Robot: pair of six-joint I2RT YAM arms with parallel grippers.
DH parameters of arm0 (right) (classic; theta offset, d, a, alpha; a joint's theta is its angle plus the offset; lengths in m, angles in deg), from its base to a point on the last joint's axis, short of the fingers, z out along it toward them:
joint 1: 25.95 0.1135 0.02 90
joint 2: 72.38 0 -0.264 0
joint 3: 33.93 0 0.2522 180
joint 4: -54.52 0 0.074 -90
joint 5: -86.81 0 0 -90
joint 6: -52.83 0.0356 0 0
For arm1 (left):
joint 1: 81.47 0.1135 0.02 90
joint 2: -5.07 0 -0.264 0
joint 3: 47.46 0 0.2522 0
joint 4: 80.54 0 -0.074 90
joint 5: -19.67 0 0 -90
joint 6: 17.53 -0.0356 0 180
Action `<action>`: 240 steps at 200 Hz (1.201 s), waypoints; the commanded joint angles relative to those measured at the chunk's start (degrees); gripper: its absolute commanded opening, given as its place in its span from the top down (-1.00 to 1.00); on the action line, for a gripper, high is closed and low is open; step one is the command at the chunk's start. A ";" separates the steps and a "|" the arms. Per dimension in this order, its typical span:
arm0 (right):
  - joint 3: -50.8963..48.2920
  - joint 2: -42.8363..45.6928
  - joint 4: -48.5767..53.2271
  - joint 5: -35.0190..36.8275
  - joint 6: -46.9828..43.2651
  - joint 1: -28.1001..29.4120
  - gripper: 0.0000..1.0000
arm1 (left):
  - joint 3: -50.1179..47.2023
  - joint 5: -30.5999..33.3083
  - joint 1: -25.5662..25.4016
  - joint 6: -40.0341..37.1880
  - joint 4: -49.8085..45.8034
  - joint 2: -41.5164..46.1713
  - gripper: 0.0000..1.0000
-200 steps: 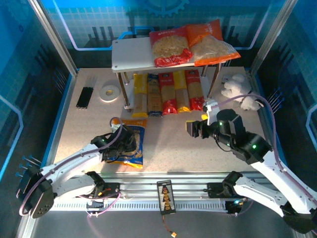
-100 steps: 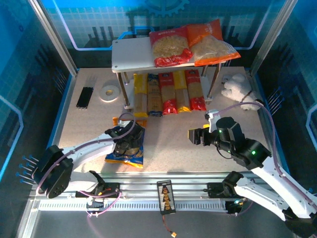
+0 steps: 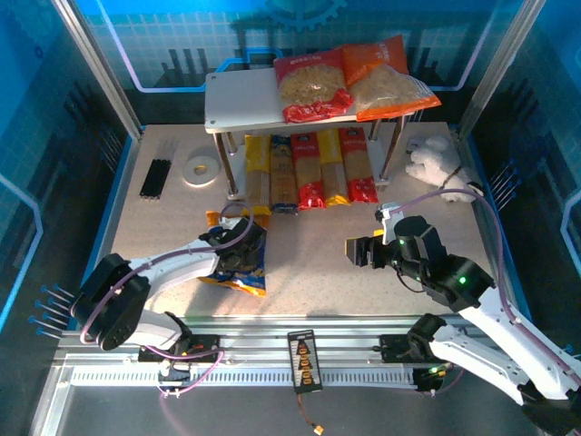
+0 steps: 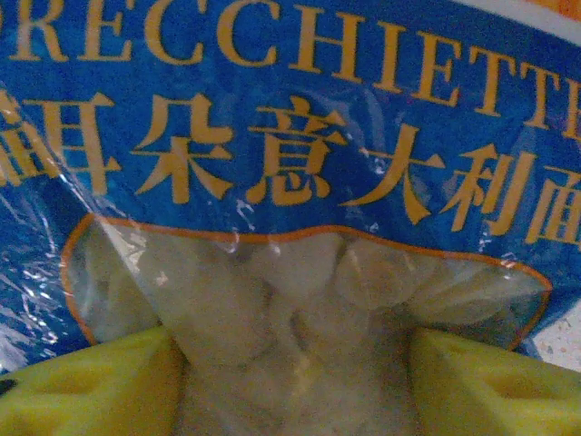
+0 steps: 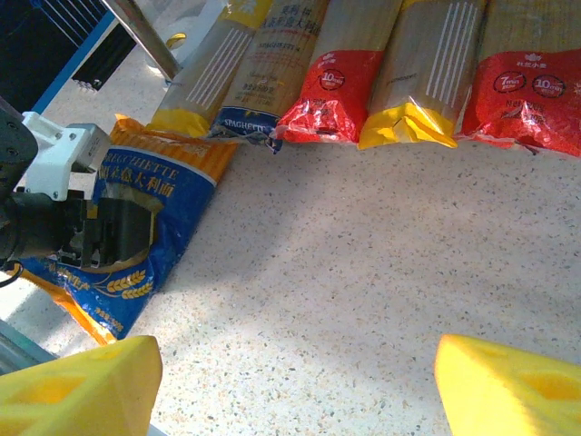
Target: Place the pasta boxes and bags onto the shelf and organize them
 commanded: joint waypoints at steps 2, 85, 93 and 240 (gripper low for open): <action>-0.55 0.18 0.21 0.92 0.84 0.54 -0.60 | -1.49 -5.21 0.46 -0.85 -0.51 -3.25 -0.12; -0.73 -0.38 -0.53 0.15 1.72 0.35 -0.59 | -2.77 -7.78 0.50 -1.48 -3.20 1.98 0.96; -0.73 -0.37 -0.51 0.10 1.81 0.38 -0.59 | -3.06 -7.54 0.53 -1.47 -3.63 3.16 1.00; -0.65 -0.35 -0.85 -0.29 3.33 0.38 -0.58 | 2.45 -5.68 0.43 -4.16 -16.41 26.01 1.00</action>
